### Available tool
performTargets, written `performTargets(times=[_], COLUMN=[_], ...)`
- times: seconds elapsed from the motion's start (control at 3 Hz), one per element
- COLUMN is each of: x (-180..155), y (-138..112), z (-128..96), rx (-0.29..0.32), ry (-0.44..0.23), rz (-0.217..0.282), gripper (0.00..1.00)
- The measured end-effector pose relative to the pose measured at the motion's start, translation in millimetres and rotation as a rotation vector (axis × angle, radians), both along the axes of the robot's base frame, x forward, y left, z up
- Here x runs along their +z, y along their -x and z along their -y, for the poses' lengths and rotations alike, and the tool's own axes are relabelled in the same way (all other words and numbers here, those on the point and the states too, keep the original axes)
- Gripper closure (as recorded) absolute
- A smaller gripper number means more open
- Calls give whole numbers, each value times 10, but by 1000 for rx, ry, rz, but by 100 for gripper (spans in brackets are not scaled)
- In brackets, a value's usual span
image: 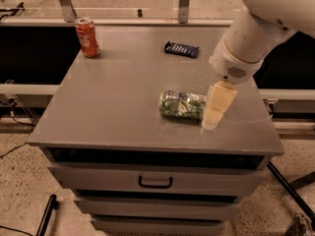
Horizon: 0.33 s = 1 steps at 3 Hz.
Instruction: Knock green can over
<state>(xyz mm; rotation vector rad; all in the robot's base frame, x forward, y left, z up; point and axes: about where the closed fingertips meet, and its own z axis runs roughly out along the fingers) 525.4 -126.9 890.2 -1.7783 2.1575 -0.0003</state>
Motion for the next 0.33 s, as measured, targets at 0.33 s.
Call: performTargets(times=[0.33], x=[9], y=[22], z=[55], rx=[13], ry=[4], rz=[4], gripper=[0])
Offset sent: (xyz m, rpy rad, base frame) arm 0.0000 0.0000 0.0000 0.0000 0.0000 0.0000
